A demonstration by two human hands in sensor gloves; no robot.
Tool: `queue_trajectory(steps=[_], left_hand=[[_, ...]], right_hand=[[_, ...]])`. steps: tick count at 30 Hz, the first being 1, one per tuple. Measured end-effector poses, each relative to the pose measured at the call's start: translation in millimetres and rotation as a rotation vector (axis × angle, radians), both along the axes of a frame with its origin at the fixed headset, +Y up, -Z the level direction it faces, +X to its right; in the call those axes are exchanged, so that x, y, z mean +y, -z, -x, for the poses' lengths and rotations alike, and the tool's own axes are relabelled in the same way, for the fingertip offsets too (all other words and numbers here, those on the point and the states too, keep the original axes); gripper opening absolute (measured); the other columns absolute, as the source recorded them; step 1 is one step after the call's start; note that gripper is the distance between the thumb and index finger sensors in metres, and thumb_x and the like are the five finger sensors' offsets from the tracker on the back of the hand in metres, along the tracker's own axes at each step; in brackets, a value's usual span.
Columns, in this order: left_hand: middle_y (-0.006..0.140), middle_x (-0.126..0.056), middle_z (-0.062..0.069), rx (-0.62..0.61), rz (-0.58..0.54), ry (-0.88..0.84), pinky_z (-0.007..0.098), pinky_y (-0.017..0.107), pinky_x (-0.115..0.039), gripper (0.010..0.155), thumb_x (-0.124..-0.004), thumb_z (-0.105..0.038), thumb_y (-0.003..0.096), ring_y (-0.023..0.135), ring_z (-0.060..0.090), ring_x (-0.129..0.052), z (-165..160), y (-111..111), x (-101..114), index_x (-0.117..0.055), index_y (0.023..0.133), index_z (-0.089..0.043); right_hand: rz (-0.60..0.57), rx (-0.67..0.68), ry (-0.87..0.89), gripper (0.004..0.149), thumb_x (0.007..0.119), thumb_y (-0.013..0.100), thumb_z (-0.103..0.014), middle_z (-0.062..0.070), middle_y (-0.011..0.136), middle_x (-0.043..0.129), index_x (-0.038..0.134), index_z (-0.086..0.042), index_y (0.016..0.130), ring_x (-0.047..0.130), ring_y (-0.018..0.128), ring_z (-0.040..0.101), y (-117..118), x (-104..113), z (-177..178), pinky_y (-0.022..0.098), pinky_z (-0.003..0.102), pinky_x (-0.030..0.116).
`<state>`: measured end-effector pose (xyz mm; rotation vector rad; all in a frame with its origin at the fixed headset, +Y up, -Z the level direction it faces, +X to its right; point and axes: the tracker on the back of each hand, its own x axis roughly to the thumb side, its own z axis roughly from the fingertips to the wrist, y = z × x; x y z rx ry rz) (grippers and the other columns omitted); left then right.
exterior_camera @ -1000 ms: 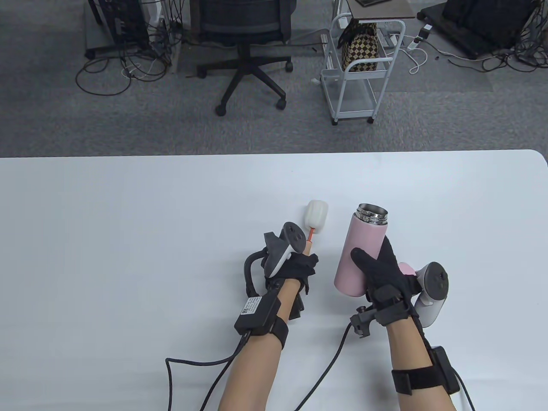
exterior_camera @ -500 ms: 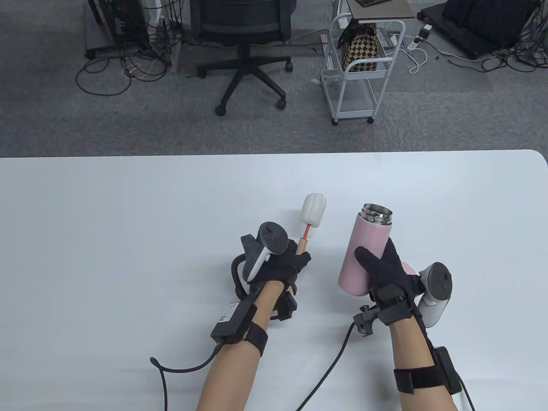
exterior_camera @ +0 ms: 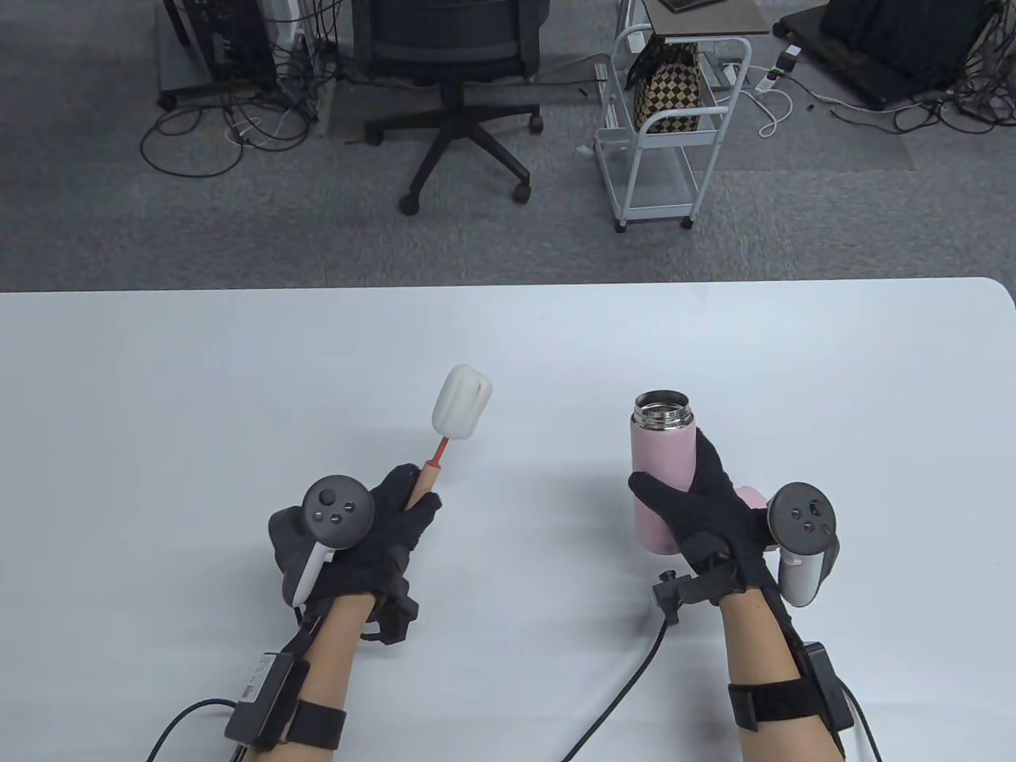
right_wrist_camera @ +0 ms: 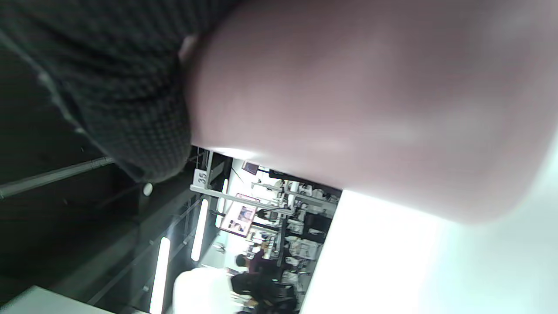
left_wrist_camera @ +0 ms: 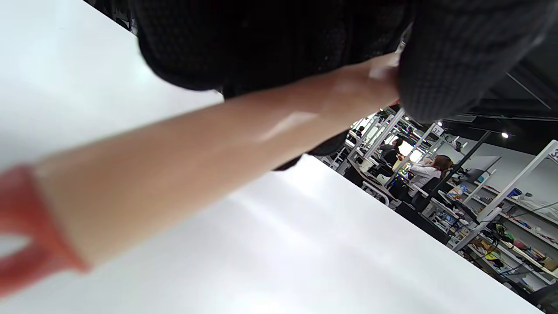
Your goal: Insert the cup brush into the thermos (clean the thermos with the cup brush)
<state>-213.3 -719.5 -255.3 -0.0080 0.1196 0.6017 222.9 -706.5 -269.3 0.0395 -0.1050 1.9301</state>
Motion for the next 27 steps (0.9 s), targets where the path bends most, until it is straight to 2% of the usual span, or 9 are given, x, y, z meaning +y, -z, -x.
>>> queue_trajectory(steps=[6,13,18,27], left_hand=[[0.094,-0.097,-0.004,0.015,-0.078,0.049,0.049,0.061,-0.074,0.052,-0.091,-0.054,0.0534,0.081,0.021,-0.103,24.3,-11.2,-10.1,-0.078,0.102,-0.042],[0.098,-0.094,-0.007,-0.054,-0.183,0.218,0.056,0.068,-0.066,0.052,-0.093,-0.053,0.0522,0.088,0.021,-0.098,19.8,-13.9,-4.9,-0.078,0.101,-0.047],[0.099,-0.093,-0.009,-0.117,-0.229,0.385,0.059,0.070,-0.063,0.052,-0.093,-0.052,0.0518,0.091,0.019,-0.097,10.4,-16.7,-5.5,-0.078,0.101,-0.050],[0.102,-0.089,-0.009,-0.207,-0.281,0.502,0.062,0.071,-0.061,0.051,-0.093,-0.051,0.0526,0.095,0.019,-0.093,-9.4,-21.7,-5.3,-0.077,0.101,-0.052]], right_hand=[[-0.089,-0.011,-0.387,0.090,0.095,0.036,-0.063,0.012,0.108,0.054,0.052,-0.023,0.105,0.059,0.096,0.045,-8.3,9.4,29.7,0.066,0.061,0.060],[-0.199,0.008,-0.727,0.088,0.099,0.033,-0.061,0.006,0.108,0.058,0.057,-0.029,0.103,0.061,0.098,0.041,-17.8,12.6,61.2,0.067,0.060,0.060],[-0.255,0.042,-0.871,0.087,0.100,0.032,-0.060,0.003,0.108,0.058,0.058,-0.031,0.103,0.061,0.099,0.038,-22.6,12.7,77.2,0.068,0.059,0.059],[-0.323,0.103,-1.047,0.086,0.101,0.030,-0.058,0.000,0.108,0.060,0.060,-0.033,0.102,0.061,0.100,0.036,-29.7,13.5,94.4,0.069,0.059,0.059]])
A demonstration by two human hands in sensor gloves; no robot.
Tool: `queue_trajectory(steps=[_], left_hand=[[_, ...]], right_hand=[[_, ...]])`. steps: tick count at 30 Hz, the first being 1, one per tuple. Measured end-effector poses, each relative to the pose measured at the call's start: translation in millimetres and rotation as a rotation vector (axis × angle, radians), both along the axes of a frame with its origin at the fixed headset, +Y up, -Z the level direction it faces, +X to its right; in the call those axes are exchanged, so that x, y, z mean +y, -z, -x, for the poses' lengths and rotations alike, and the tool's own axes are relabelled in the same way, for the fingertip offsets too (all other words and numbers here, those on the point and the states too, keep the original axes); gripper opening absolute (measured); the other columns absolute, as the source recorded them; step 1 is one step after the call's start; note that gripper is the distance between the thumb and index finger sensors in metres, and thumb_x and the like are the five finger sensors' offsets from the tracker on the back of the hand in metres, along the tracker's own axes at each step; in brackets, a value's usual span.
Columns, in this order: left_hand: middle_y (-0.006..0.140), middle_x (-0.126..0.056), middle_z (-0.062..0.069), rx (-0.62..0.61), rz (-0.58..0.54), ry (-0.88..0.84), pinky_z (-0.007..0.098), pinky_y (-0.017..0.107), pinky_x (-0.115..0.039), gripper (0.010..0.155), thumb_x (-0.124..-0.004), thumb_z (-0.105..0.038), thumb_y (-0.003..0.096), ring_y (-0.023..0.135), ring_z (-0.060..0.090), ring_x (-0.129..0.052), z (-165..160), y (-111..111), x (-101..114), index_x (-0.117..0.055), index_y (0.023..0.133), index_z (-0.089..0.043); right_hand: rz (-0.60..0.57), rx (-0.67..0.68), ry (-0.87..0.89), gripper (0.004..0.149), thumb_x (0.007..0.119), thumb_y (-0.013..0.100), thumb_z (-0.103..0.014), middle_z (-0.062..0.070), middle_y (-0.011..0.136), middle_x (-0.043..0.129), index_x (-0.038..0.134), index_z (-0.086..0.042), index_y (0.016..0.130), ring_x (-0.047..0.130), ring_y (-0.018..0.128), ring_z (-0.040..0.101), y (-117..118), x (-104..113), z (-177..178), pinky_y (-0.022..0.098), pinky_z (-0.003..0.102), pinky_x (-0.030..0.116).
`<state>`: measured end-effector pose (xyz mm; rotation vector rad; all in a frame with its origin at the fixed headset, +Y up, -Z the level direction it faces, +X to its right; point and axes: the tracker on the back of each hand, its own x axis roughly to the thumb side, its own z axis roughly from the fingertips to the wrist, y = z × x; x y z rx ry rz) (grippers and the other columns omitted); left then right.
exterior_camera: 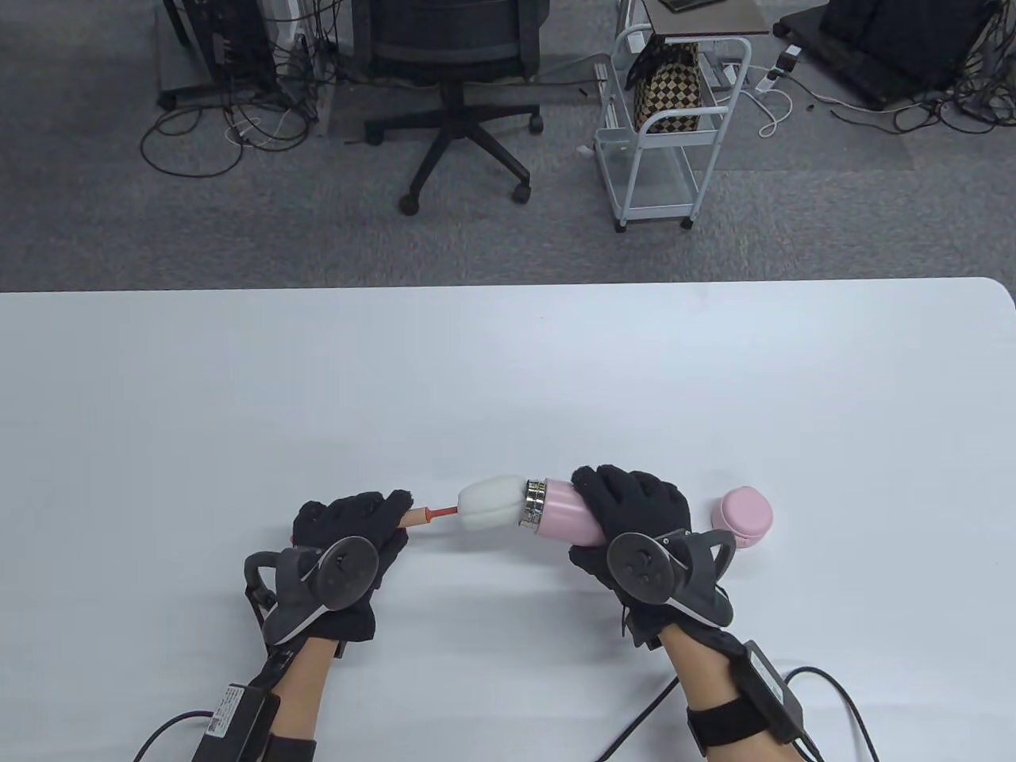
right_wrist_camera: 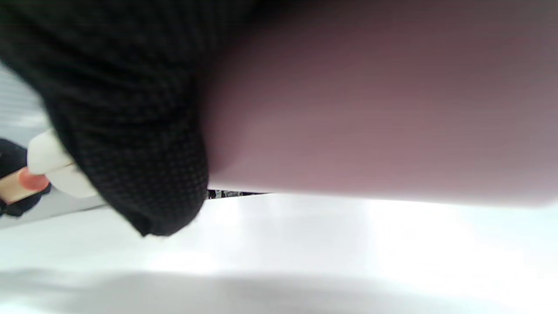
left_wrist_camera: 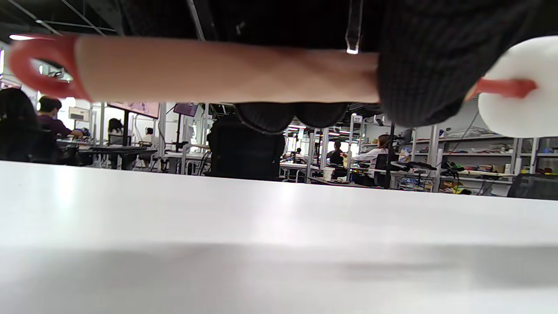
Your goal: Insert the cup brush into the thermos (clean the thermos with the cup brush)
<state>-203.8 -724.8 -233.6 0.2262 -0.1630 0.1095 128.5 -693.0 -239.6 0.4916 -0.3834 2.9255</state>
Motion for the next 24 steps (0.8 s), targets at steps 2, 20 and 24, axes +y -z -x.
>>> queue_trajectory(steps=[2,20,24], left_hand=[[0.103,-0.087,-0.010,-0.024,0.008,-0.002,0.063,0.072,-0.060,0.051,-0.092,-0.050,0.0533,0.097,0.019,-0.091,-0.7,0.0,-1.2,-0.075,0.102,-0.053],[0.104,-0.083,-0.014,-0.177,0.048,-0.046,0.063,0.071,-0.059,0.052,-0.088,-0.049,0.0544,0.093,0.017,-0.091,-19.8,-4.4,-1.3,-0.072,0.103,-0.055],[0.100,-0.087,-0.016,-0.248,0.039,-0.069,0.052,0.066,-0.066,0.050,-0.087,-0.055,0.0531,0.084,0.016,-0.095,-34.1,-8.3,-2.2,-0.073,0.102,-0.054]], right_hand=[[0.005,0.017,-0.017,0.085,0.101,0.030,-0.058,-0.001,0.108,0.060,0.061,-0.034,0.101,0.062,0.100,0.035,0.6,-1.6,-0.2,0.069,0.059,0.059],[0.029,0.134,-0.042,0.084,0.099,0.032,-0.060,-0.001,0.108,0.060,0.060,-0.034,0.102,0.063,0.100,0.035,-4.0,-8.8,16.1,0.068,0.058,0.060],[0.039,0.187,-0.034,0.085,0.098,0.032,-0.061,-0.001,0.108,0.059,0.059,-0.033,0.102,0.063,0.100,0.035,-8.7,-10.5,27.6,0.068,0.057,0.061]])
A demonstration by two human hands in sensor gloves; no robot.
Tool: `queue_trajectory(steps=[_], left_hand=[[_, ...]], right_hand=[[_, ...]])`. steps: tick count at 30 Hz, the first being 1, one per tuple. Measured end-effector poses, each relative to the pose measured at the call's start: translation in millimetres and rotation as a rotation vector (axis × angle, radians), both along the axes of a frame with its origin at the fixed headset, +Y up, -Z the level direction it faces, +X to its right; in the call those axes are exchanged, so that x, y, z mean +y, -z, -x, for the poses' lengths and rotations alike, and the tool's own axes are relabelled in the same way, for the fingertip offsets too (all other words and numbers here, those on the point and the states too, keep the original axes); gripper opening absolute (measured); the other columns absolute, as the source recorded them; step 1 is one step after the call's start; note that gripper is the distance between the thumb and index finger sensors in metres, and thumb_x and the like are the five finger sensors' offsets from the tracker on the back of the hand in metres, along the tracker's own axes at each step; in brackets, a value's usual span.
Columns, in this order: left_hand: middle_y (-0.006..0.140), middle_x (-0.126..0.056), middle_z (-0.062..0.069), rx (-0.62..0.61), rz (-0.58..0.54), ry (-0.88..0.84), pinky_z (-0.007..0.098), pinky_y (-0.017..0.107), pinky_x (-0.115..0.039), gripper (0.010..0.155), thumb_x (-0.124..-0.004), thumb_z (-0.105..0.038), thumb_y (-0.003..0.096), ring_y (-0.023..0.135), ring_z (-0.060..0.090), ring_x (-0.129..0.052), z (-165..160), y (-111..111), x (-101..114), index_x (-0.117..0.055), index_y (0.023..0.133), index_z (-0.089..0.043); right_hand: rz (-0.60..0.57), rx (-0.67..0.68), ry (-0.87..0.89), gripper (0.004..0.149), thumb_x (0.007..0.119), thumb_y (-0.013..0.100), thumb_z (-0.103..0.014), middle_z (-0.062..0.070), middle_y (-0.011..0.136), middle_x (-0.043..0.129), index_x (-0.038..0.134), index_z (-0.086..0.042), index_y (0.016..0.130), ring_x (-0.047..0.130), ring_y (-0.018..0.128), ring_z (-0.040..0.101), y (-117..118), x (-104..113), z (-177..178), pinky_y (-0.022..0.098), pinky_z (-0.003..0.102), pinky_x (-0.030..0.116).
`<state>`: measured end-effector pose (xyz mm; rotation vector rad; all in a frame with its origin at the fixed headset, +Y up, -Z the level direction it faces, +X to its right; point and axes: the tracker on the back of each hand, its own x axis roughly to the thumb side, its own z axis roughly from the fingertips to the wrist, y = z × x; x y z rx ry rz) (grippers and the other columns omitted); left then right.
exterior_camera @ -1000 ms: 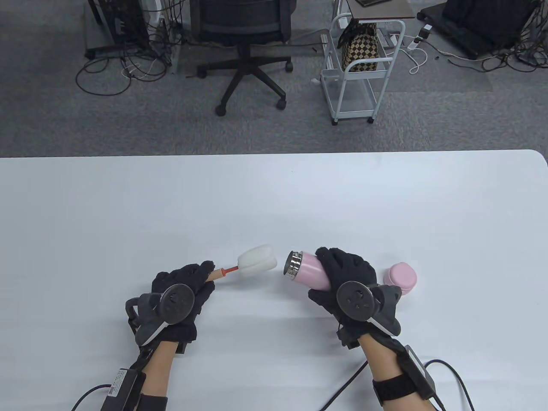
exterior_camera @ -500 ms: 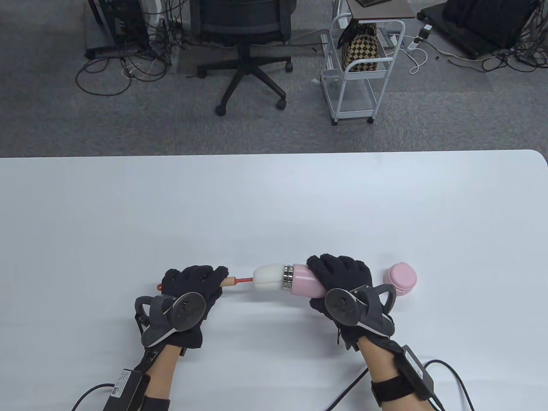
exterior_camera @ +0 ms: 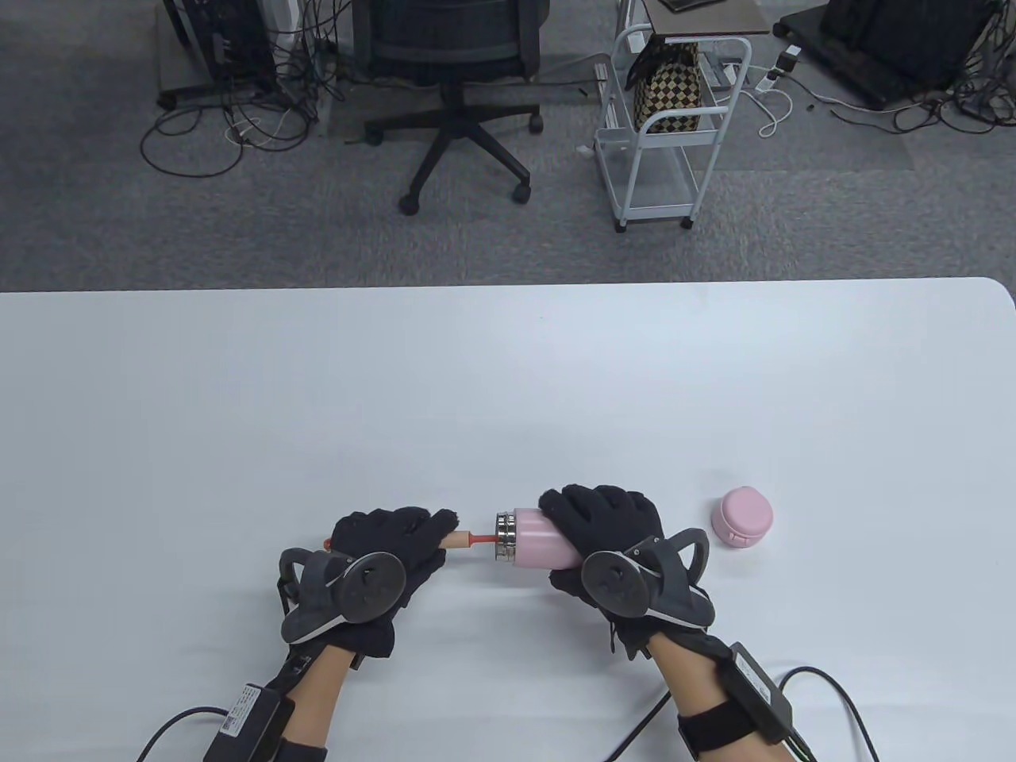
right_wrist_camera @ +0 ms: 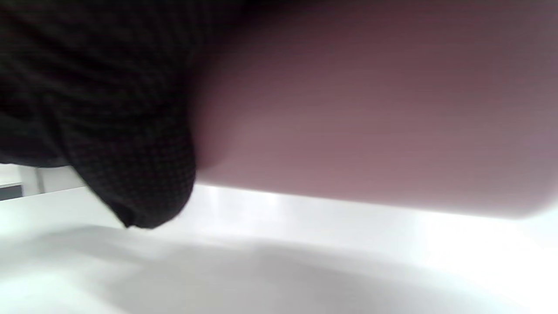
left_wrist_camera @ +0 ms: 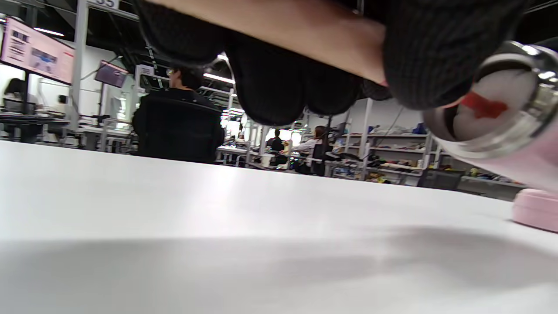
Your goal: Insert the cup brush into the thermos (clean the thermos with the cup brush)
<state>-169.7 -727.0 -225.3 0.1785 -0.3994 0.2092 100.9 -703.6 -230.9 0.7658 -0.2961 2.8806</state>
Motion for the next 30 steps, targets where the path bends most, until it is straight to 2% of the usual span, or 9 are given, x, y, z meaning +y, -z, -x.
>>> queue_trajectory(steps=[2,4,5,7,10,12,19,30], left_hand=[[0.097,-0.090,-0.018,-0.026,-0.037,-0.007,0.050,0.064,-0.069,0.045,-0.087,-0.057,0.0532,0.080,0.016,-0.098,-10.2,-4.1,0.4,-0.077,0.097,-0.053],[0.093,-0.092,-0.019,-0.032,-0.060,-0.004,0.049,0.062,-0.071,0.033,-0.084,-0.059,0.0607,0.077,0.011,-0.100,-15.9,-7.3,1.9,-0.081,0.091,-0.046],[0.093,-0.092,-0.020,-0.026,-0.061,0.024,0.048,0.062,-0.072,0.033,-0.083,-0.060,0.0609,0.077,0.011,-0.100,-15.9,-7.8,2.6,-0.081,0.091,-0.046],[0.092,-0.093,-0.018,-0.025,-0.059,0.017,0.048,0.061,-0.072,0.035,-0.084,-0.062,0.0584,0.076,0.011,-0.101,-12.6,-7.6,3.8,-0.082,0.091,-0.048],[0.093,-0.094,-0.015,-0.008,-0.044,0.011,0.048,0.062,-0.072,0.049,-0.086,-0.062,0.0521,0.076,0.012,-0.101,-5.0,-5.3,3.3,-0.078,0.097,-0.046],[0.092,-0.094,-0.014,0.004,-0.043,0.007,0.048,0.062,-0.072,0.052,-0.087,-0.062,0.0506,0.075,0.012,-0.101,1.5,-3.5,4.1,-0.078,0.099,-0.044],[0.087,-0.098,-0.009,0.028,0.000,-0.019,0.045,0.060,-0.074,0.054,-0.086,-0.065,0.0496,0.069,0.013,-0.103,27.2,4.4,5.9,-0.080,0.099,-0.044],[0.084,-0.099,-0.009,0.092,-0.038,-0.011,0.045,0.059,-0.074,0.053,-0.087,-0.066,0.0486,0.067,0.014,-0.103,47.1,6.0,13.5,-0.082,0.097,-0.045]], right_hand=[[0.000,0.032,0.029,0.085,0.098,0.032,-0.062,-0.001,0.108,0.059,0.059,-0.033,0.102,0.063,0.099,0.035,-5.3,0.6,8.8,0.068,0.057,0.062],[-0.017,0.040,0.022,0.085,0.098,0.033,-0.061,0.000,0.108,0.060,0.059,-0.032,0.102,0.063,0.099,0.035,-10.1,1.8,15.2,0.068,0.058,0.061],[-0.031,0.028,-0.004,0.085,0.098,0.033,-0.062,-0.001,0.108,0.059,0.059,-0.033,0.102,0.063,0.099,0.035,-11.1,2.2,15.4,0.068,0.057,0.062],[-0.012,0.042,0.019,0.085,0.098,0.033,-0.061,-0.001,0.108,0.059,0.059,-0.033,0.102,0.063,0.100,0.035,-9.7,1.7,13.7,0.068,0.057,0.061],[-0.015,0.021,0.011,0.084,0.099,0.032,-0.060,-0.001,0.108,0.059,0.059,-0.034,0.102,0.062,0.100,0.035,-7.3,1.2,9.2,0.069,0.058,0.060],[-0.011,0.009,0.020,0.084,0.099,0.032,-0.059,-0.001,0.109,0.059,0.059,-0.034,0.102,0.062,0.100,0.035,-5.0,1.2,5.2,0.069,0.058,0.060],[-0.012,-0.029,0.026,0.084,0.099,0.032,-0.059,-0.003,0.109,0.059,0.059,-0.036,0.101,0.061,0.101,0.035,6.5,-0.4,-16.6,0.069,0.059,0.059],[-0.047,-0.110,0.007,0.084,0.100,0.031,-0.057,-0.004,0.109,0.058,0.058,-0.037,0.101,0.060,0.103,0.035,15.3,1.6,-42.0,0.069,0.061,0.058]])
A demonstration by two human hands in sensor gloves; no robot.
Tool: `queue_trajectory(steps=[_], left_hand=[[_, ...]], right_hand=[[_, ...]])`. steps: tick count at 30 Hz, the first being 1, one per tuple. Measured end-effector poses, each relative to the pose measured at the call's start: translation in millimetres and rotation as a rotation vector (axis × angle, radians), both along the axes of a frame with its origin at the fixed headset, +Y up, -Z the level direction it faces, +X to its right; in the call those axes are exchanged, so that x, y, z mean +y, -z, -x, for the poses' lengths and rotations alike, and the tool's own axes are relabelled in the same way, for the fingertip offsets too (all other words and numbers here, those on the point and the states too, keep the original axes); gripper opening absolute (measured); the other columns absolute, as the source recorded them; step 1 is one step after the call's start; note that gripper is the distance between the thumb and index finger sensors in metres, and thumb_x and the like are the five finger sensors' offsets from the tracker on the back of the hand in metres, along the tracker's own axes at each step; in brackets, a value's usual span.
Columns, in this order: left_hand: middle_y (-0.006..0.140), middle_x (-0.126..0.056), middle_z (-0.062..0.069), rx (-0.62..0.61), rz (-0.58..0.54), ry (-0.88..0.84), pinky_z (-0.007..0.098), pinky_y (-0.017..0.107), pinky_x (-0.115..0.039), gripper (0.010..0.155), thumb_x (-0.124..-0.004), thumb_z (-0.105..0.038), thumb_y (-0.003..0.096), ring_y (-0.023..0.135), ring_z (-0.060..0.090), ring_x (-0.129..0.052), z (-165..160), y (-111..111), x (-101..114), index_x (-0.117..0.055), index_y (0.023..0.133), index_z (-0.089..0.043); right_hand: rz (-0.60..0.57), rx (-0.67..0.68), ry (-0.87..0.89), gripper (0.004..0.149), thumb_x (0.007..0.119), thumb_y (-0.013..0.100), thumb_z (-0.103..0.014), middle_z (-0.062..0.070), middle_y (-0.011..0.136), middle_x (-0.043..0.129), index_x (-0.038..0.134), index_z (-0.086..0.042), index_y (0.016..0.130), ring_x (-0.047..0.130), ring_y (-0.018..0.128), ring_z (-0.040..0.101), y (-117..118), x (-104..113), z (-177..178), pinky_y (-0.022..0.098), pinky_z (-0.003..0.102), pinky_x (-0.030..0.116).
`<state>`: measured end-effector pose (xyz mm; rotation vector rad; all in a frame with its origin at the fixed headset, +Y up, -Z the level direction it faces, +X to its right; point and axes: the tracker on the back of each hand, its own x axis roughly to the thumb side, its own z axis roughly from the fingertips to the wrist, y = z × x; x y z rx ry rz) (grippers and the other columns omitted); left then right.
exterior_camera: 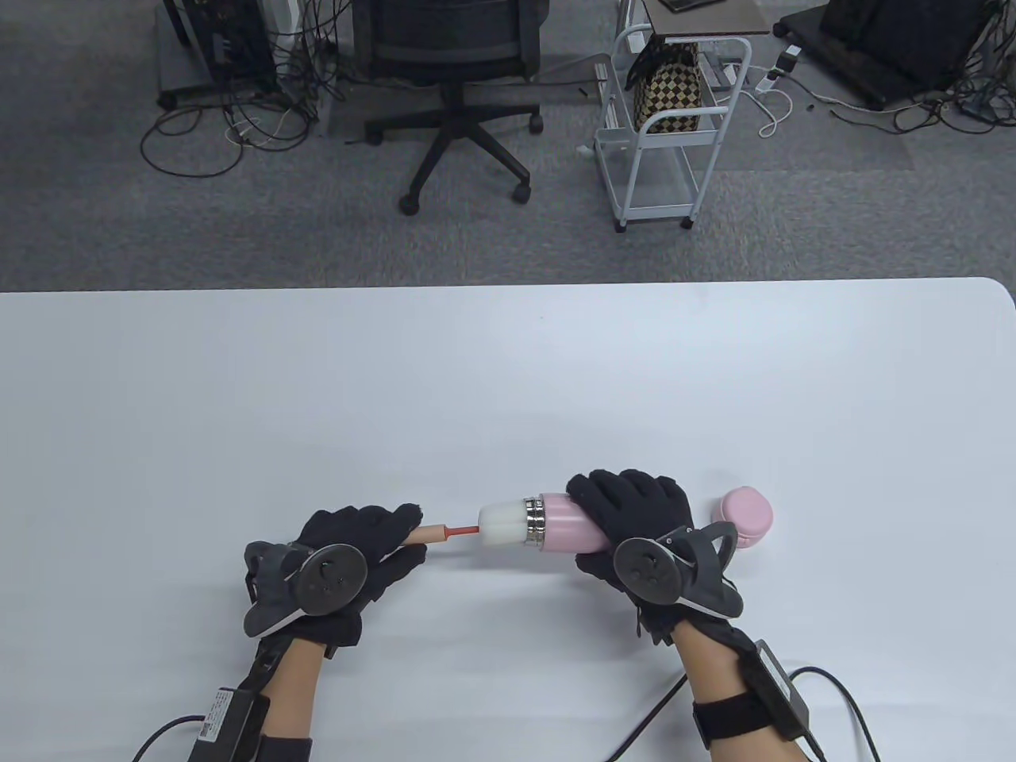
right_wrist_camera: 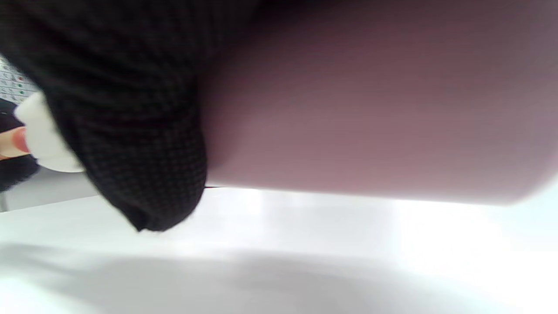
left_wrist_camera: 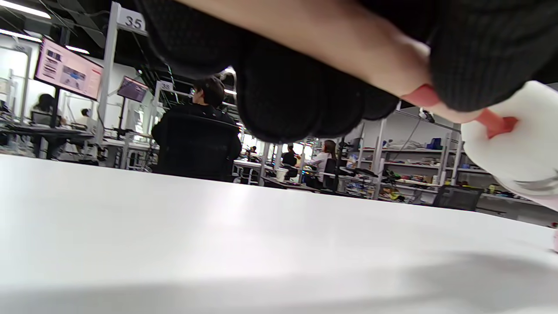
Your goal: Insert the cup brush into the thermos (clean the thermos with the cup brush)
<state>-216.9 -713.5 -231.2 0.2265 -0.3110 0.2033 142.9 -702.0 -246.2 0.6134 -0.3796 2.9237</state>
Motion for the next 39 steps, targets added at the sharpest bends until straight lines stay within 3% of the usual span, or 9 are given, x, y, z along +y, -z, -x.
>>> queue_trajectory(steps=[9,22,27,29,31,33,39], left_hand=[[0.085,-0.099,-0.009,0.035,-0.025,-0.034,0.046,0.059,-0.074,0.053,-0.087,-0.065,0.0484,0.068,0.015,-0.103,10.7,-1.3,5.3,-0.082,0.097,-0.045],[0.085,-0.099,-0.009,-0.055,-0.065,0.026,0.047,0.059,-0.074,0.051,-0.090,-0.063,0.0485,0.067,0.015,-0.103,-22.9,-9.6,7.9,-0.084,0.096,-0.048],[0.086,-0.098,-0.010,-0.081,-0.023,-0.009,0.046,0.059,-0.074,0.050,-0.088,-0.063,0.0496,0.068,0.015,-0.103,-42.4,-10.7,0.9,-0.083,0.097,-0.048],[0.088,-0.097,-0.011,-0.086,0.007,-0.008,0.047,0.059,-0.073,0.047,-0.087,-0.064,0.0513,0.070,0.015,-0.102,-52.8,-11.4,-2.6,-0.082,0.096,-0.050],[0.087,-0.097,-0.014,-0.102,0.007,-0.015,0.047,0.060,-0.073,0.027,-0.082,-0.063,0.0599,0.070,0.014,-0.102,-61.2,-13.3,-4.3,-0.087,0.085,-0.055],[0.087,-0.096,-0.015,-0.085,-0.020,0.057,0.046,0.059,-0.074,0.025,-0.081,-0.064,0.0611,0.070,0.014,-0.102,-63.8,-15.5,-3.9,-0.087,0.084,-0.055],[0.087,-0.097,-0.014,-0.090,-0.021,0.033,0.046,0.060,-0.073,0.030,-0.083,-0.064,0.0583,0.070,0.014,-0.102,-62.5,-15.4,-2.5,-0.087,0.086,-0.054]], right_hand=[[-0.026,-0.038,0.019,0.084,0.100,0.032,-0.057,-0.004,0.109,0.058,0.058,-0.036,0.101,0.060,0.103,0.036,2.4,2.6,-12.6,0.069,0.061,0.058],[-0.057,0.093,-0.021,0.083,0.099,0.032,-0.059,-0.004,0.108,0.059,0.059,-0.036,0.101,0.063,0.101,0.034,-9.5,3.5,16.3,0.068,0.059,0.060],[-0.042,0.137,-0.007,0.084,0.098,0.032,-0.060,-0.003,0.109,0.059,0.058,-0.036,0.102,0.063,0.101,0.035,-16.6,2.3,35.0,0.068,0.059,0.061],[-0.039,0.151,0.010,0.084,0.098,0.033,-0.060,-0.003,0.109,0.059,0.058,-0.034,0.102,0.063,0.100,0.035,-22.1,2.4,47.5,0.067,0.059,0.062],[-0.046,0.162,0.007,0.084,0.098,0.033,-0.060,-0.002,0.108,0.059,0.058,-0.033,0.102,0.063,0.100,0.036,-26.5,2.1,55.6,0.067,0.059,0.062],[-0.085,0.137,-0.057,0.084,0.098,0.033,-0.060,-0.002,0.108,0.059,0.058,-0.034,0.102,0.064,0.100,0.036,-29.4,1.8,58.6,0.067,0.058,0.062],[-0.053,0.137,-0.018,0.084,0.098,0.033,-0.060,-0.002,0.108,0.059,0.058,-0.034,0.102,0.063,0.100,0.036,-26.5,0.7,55.8,0.067,0.059,0.062]])
